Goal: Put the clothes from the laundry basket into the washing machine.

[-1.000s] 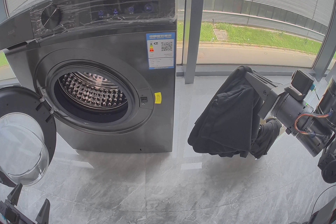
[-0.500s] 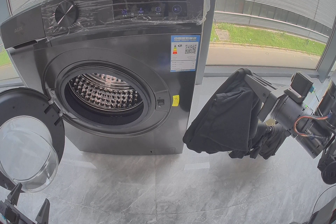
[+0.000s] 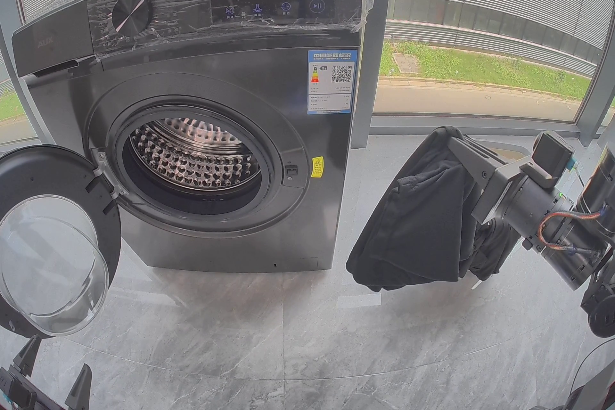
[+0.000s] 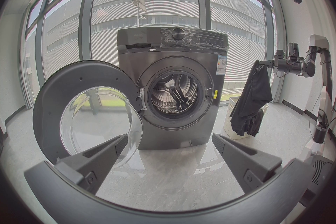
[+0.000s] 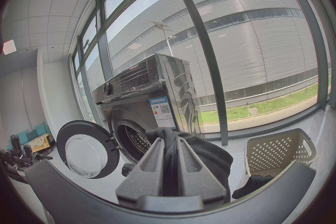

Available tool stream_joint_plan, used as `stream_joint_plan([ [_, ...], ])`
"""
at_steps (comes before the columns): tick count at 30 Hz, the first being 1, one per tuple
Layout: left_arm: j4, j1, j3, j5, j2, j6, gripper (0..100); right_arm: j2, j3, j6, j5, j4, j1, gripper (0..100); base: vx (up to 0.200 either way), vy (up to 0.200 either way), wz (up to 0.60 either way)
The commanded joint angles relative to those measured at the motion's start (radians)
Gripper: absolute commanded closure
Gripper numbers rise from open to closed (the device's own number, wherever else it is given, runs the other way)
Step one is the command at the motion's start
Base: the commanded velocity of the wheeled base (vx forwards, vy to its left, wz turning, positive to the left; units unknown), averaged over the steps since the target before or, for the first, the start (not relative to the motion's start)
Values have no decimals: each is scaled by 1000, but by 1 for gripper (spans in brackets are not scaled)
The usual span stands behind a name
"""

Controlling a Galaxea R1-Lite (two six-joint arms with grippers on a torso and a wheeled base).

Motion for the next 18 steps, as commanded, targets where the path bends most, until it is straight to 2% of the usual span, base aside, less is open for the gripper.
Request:
stream_joint_plan([
  [1, 0, 0, 18, 0, -18, 0, 0, 4, 1, 1, 0, -1, 0, 100, 0, 200, 0],
  [18, 0, 0, 18, 0, -18, 0, 0, 4, 6, 4, 4, -1, 0, 100, 0, 200, 0],
])
